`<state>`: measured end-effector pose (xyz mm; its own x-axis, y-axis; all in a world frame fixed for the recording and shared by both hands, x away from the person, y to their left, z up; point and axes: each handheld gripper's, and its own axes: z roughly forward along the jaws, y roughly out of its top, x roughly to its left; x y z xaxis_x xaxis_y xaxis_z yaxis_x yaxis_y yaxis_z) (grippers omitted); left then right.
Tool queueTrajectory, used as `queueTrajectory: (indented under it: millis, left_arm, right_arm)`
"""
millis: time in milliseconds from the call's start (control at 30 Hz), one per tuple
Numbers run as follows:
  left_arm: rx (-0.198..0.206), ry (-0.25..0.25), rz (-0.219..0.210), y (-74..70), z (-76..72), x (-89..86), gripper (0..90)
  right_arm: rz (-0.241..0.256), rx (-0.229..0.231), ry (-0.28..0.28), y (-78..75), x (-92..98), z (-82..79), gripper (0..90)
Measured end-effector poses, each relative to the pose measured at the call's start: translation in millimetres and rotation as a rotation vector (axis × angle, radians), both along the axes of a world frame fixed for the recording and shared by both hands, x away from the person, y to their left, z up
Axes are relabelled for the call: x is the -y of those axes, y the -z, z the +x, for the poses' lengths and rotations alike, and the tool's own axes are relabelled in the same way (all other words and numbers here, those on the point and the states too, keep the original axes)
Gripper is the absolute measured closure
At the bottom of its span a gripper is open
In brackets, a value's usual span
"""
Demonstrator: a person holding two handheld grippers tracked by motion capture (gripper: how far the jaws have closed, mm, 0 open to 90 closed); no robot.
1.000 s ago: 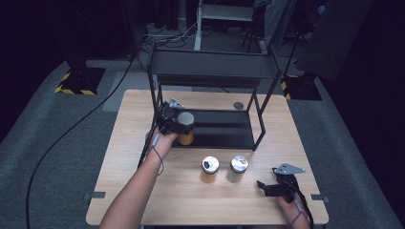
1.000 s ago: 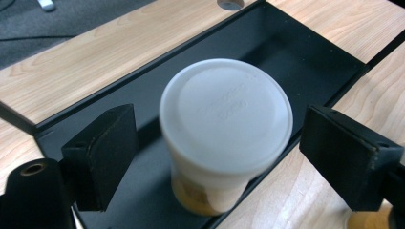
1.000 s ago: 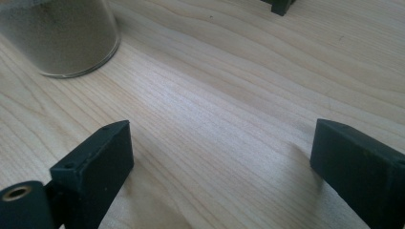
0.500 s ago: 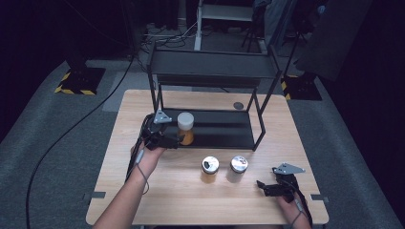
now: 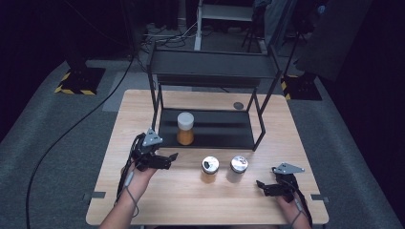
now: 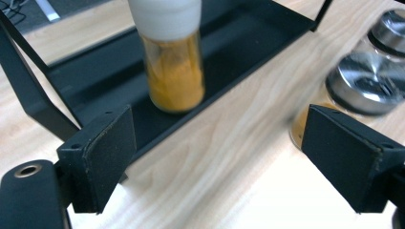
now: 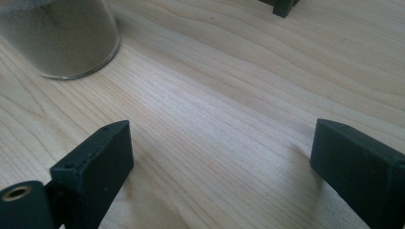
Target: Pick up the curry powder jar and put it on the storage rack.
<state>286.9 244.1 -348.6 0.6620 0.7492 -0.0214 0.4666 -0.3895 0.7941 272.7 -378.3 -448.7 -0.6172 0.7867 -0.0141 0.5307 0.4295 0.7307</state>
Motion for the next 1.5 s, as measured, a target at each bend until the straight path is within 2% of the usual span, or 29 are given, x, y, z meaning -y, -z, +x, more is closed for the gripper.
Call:
queueTrajectory:
  millis: [300, 567, 733, 967, 1500]
  left_arm:
    - [-0.005, -0.002, 0.021, 24.0, -19.8, -8.1, 11.6]
    - [-0.028, -0.011, 0.046, 45.5, -29.6, -11.2, 11.7]
    - [-0.043, 0.000, 0.085, 55.5, -30.4, -7.1, 11.8]
    - [-0.071, 0.007, 0.097, 68.9, -31.0, -8.1, 11.8]
    - [-0.100, 0.005, 0.132, 84.8, -32.3, -6.7, 10.1]
  right_arm:
    - [0.000, 0.000, 0.000, 0.0, 0.0, 0.0, 7.2]
    - [0.000, 0.000, 0.000, 0.0, 0.0, 0.0, 7.2]
    - [0.000, 0.000, 0.000, 0.0, 0.0, 0.0, 7.2]
    - [0.000, 0.000, 0.000, 0.0, 0.0, 0.0, 7.2]
    - [-0.001, 0.000, 0.000, -0.1, 0.0, 0.0, 7.2]
